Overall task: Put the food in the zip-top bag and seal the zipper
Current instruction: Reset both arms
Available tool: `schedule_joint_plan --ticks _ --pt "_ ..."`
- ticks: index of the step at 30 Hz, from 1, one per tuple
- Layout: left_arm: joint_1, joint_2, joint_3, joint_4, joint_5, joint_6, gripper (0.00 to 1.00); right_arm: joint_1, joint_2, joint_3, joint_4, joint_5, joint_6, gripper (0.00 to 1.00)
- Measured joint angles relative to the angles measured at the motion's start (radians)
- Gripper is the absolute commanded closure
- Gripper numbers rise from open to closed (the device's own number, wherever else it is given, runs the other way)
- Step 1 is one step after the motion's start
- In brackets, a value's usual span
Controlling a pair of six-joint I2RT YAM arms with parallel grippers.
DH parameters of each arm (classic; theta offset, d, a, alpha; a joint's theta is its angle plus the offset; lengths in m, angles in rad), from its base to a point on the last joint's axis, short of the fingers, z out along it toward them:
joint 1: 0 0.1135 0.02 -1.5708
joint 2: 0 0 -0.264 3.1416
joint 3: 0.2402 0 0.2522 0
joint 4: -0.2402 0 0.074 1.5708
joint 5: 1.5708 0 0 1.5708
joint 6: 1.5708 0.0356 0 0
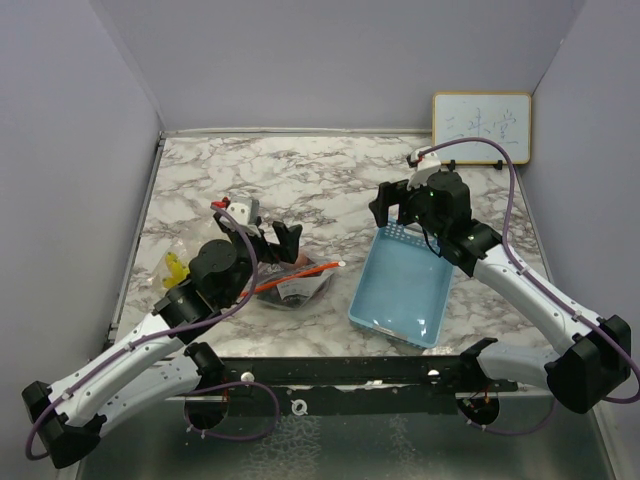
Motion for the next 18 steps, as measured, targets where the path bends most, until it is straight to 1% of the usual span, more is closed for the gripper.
schedule_joint_plan --ticks 9,18 --pt "0.000 0.011 0.006 -0.003 -0.098 -0.055 0.01 0.000 0.001 0.000 0.000 0.000 0.000 0.00" --pt "0.000 0.053 0.050 -0.076 -0.240 -0.167 0.01 0.000 0.006 0.000 0.000 0.001 0.001 0.01"
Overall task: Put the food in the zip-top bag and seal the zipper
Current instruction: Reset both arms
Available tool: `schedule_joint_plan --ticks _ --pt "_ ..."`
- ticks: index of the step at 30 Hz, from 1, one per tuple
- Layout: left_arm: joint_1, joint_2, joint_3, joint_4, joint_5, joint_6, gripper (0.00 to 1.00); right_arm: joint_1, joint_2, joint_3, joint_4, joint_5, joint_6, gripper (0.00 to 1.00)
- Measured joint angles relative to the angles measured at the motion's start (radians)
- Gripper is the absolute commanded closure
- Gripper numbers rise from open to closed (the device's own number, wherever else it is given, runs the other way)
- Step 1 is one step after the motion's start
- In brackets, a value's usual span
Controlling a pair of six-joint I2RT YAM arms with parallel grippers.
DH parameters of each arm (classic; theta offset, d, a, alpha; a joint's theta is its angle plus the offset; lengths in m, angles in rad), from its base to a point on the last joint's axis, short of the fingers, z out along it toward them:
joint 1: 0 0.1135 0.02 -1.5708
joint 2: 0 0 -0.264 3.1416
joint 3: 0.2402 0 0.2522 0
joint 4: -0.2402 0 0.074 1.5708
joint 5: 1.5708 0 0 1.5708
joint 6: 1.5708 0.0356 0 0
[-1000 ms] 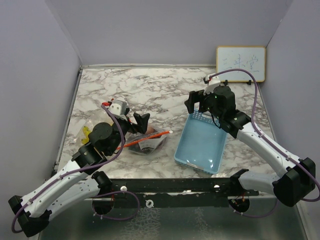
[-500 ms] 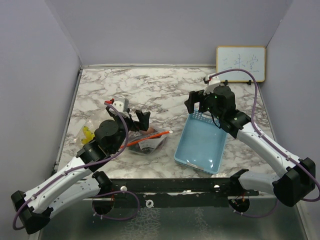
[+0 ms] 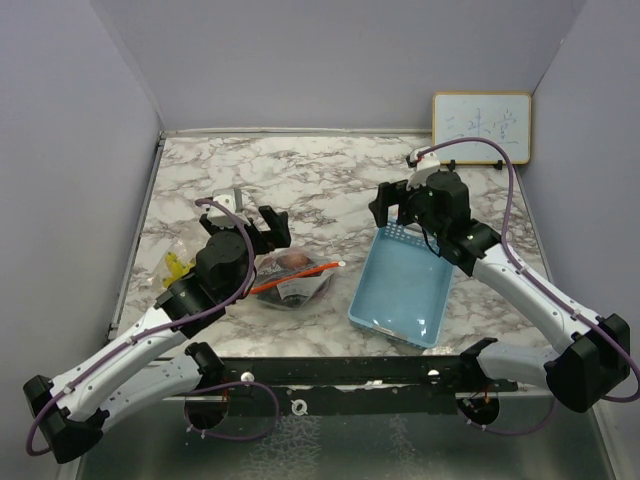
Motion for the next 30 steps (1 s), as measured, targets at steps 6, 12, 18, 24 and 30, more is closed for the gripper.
schedule_joint_plan --ticks 6,12,18,24,30 --pt "0.000 0.015 0.028 -0.031 -0.052 -0.048 0.01 0.000 0.000 0.000 0.000 0.000 0.001 0.01" --pt "0.000 0.027 0.028 -0.049 -0.072 -0.055 0.01 0.000 0.001 0.000 0.000 0.000 0.001 0.01" --pt "0.000 0.016 0.028 -0.048 -0.075 -0.054 0.01 0.000 0.001 0.000 0.000 0.006 0.009 0.01" --pt "0.000 0.008 0.028 -0.045 -0.077 -0.054 0.01 0.000 0.001 0.000 0.000 0.018 0.027 0.00" --pt "0.000 0.008 0.028 -0.045 -0.077 -0.051 0.01 0.000 0.003 0.000 0.000 0.042 0.031 0.00"
